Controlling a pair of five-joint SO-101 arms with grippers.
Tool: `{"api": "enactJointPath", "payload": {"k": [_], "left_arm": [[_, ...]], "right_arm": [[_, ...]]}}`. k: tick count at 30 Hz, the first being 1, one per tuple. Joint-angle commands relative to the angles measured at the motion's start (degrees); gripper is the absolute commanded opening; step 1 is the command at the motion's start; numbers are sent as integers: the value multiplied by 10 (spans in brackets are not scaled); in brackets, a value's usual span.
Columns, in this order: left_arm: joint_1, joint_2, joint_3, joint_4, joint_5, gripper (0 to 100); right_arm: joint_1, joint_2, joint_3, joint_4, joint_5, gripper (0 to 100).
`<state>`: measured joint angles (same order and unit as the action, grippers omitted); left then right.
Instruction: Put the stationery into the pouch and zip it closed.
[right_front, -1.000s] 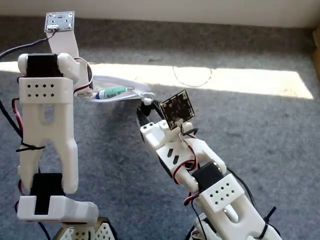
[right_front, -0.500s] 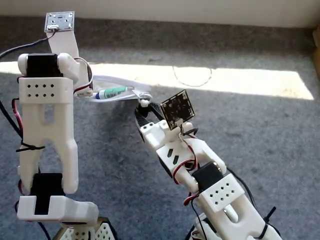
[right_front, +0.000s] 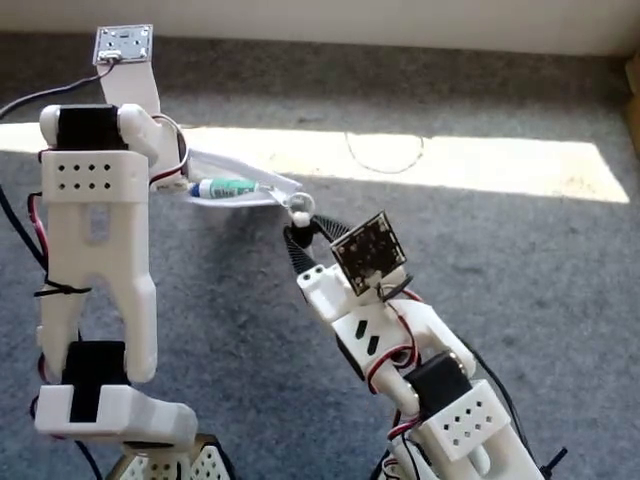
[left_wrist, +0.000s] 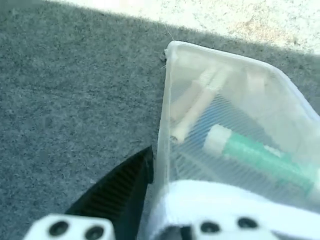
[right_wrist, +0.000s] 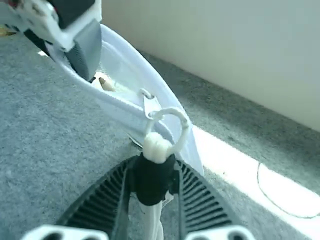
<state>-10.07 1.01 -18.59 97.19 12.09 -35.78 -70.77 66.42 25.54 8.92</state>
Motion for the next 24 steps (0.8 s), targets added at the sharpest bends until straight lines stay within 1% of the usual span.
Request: {"api": "enactJointPath", "payload": {"k": [1,3,6,9,13,17,21,24], "left_arm": [[8,-1,-3,-9,-4,220],[19,-2,-4,-11,-4,248],[43,-2,-4,-30,-10,248],[71,-1,-4,-44,-40,248],[110,-2,-6,-56,-43,250],[155,2,-33,-57,-45,252],[207,3,-51,-57,-91,249],[246,3,-54,-57,-110,249]], "right_arm": [[-8,-54,15,23,12,5],[-8,-66,25,40,12,5],[-8,-88,40,65,12,5],[-8,-127,61,89,12,5],[-8,-195,98,120,12,5],[-8,-259,146,137,13,5],[-8,-312,174,153,13,5],[-7,-335,180,156,16,5]]}}
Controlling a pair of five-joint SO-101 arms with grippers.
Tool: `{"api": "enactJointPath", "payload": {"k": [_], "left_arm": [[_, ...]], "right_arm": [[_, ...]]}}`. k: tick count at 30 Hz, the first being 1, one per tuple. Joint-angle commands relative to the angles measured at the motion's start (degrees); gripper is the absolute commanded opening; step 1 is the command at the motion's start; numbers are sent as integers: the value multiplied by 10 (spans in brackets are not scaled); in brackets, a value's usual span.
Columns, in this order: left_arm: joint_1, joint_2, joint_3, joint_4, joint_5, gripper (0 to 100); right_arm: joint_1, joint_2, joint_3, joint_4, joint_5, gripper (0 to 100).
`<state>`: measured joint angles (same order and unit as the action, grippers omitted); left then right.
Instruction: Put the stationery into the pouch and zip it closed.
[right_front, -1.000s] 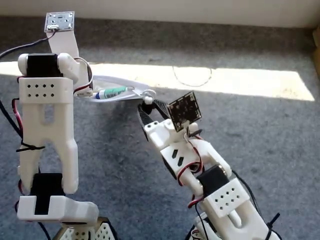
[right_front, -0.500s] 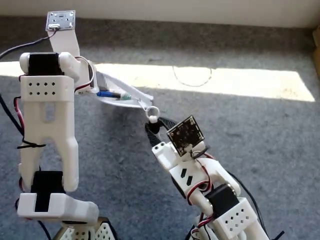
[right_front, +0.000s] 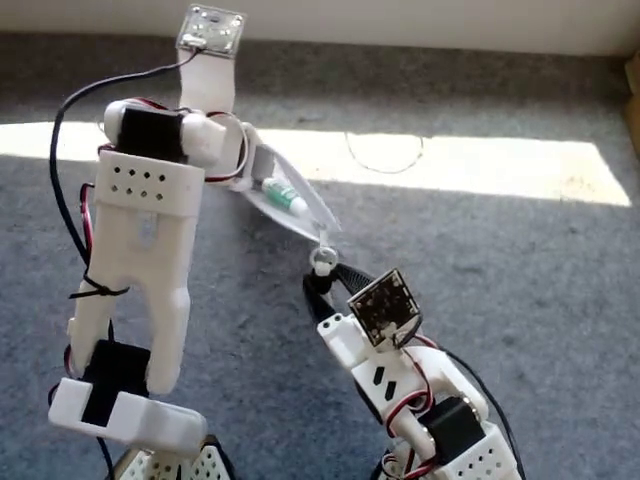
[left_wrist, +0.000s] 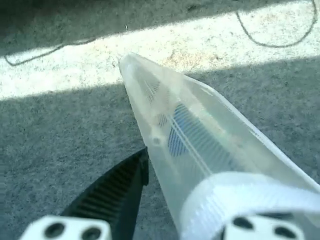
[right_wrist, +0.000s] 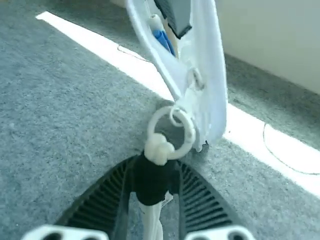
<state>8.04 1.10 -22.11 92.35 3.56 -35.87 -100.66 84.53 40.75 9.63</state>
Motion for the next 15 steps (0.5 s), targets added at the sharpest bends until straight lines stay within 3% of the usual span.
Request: {"api": "enactJointPath", "payload": {"k": [1,15], "left_arm": [[76,2,-19,-9,-30,249],[172,2,-14,-54,-120,249]], "right_arm": [[-7,-41,0,5,17,5],[-7,-45,21,4,33,5]]}}
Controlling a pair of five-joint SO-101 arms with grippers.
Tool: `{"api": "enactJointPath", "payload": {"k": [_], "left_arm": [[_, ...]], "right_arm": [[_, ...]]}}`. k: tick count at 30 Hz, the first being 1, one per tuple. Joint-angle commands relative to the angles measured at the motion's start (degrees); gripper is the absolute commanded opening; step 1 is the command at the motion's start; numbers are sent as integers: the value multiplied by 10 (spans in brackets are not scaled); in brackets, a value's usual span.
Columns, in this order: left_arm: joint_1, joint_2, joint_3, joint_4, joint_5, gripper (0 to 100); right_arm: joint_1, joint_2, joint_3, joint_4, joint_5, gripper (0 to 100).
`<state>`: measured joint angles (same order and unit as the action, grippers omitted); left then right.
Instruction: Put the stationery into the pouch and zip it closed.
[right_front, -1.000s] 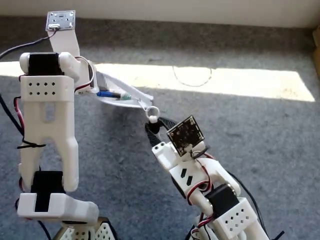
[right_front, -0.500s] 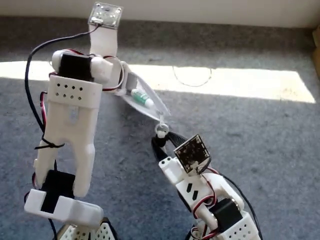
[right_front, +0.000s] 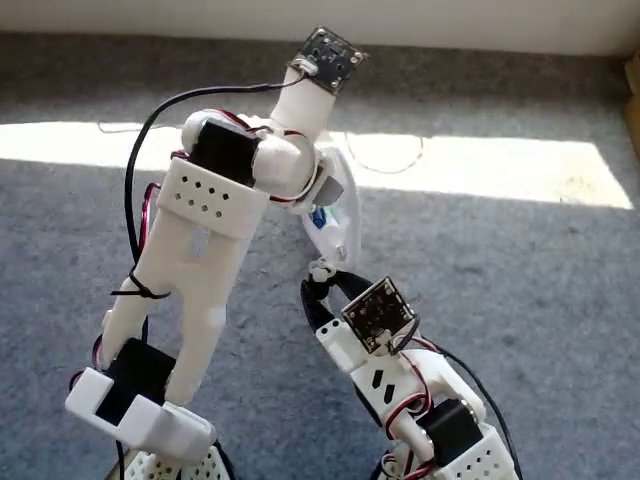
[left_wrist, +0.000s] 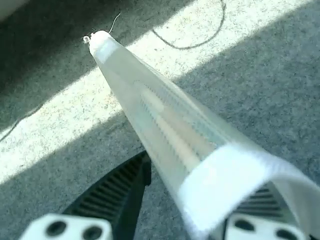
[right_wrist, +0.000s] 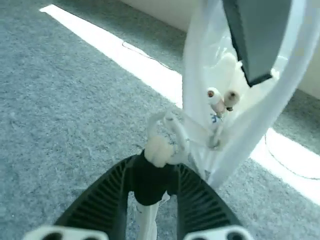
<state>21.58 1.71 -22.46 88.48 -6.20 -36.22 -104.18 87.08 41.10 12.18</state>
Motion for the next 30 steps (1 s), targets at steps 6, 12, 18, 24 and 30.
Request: {"api": "enactJointPath", "payload": {"k": [6,12,18,24,30], "left_arm": [[59,-9,-17,-15,-24,249],[70,-9,-48,-11,-23,251],[70,-9,-88,3,-22,252],[66,-9,-164,60,-21,251],[65,-10,-205,94,-20,249]], "right_arm": [[-2,-10,-5,0,8,5],[-2,-10,-5,0,8,5],[-1,-10,-5,0,8,5],[-1,-10,-5,0,8,5],[-1,-10,-5,0,6,5]]}}
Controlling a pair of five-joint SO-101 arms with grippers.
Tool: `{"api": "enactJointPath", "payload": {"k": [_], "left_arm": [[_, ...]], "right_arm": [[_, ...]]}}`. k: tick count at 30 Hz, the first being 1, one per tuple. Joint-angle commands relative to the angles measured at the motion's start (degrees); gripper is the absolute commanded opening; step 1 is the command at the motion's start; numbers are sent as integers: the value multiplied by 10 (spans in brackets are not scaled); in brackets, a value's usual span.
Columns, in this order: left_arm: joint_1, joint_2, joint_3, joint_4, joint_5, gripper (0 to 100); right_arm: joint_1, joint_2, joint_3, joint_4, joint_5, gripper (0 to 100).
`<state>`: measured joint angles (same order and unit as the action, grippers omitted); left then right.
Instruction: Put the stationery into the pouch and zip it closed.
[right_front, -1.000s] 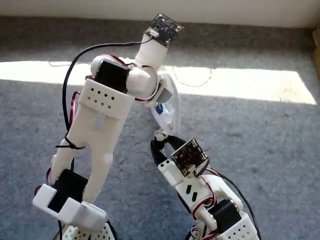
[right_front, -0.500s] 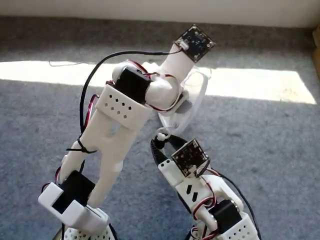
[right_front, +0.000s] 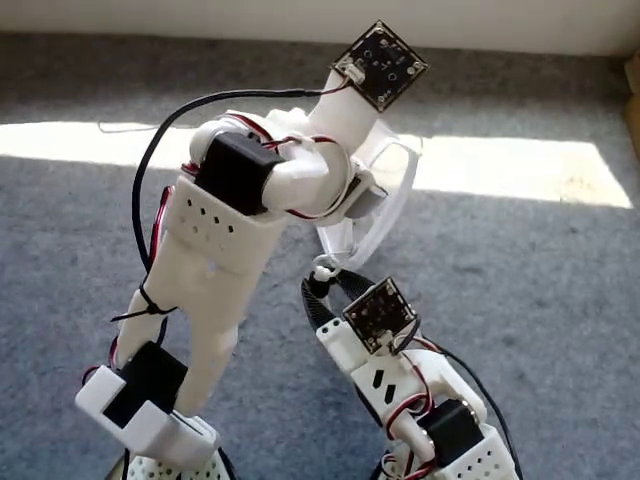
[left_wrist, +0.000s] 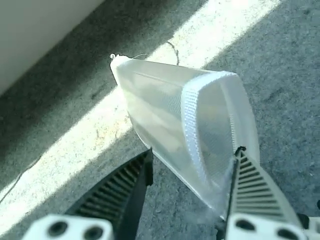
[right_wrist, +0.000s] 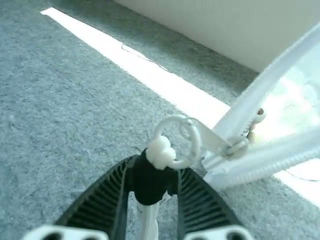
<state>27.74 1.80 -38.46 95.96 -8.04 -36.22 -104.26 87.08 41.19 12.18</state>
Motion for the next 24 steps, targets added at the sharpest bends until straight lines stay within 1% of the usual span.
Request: {"api": "enactJointPath", "payload": {"k": [1,13,19,21,24], "left_arm": [[4,-11,-50,22,-2,249],[6,-12,-57,28,-1,248],[3,-51,-66,29,-1,248],[-8,-72,-65,29,-1,248],[-36,-90,-64,29,-1,248]], "right_arm": [[-1,-9,-5,0,6,5],[-1,-9,-10,0,4,5],[-1,-10,-12,20,3,5],[-1,-10,-29,23,2,5],[15,-10,-56,24,-37,5]]}}
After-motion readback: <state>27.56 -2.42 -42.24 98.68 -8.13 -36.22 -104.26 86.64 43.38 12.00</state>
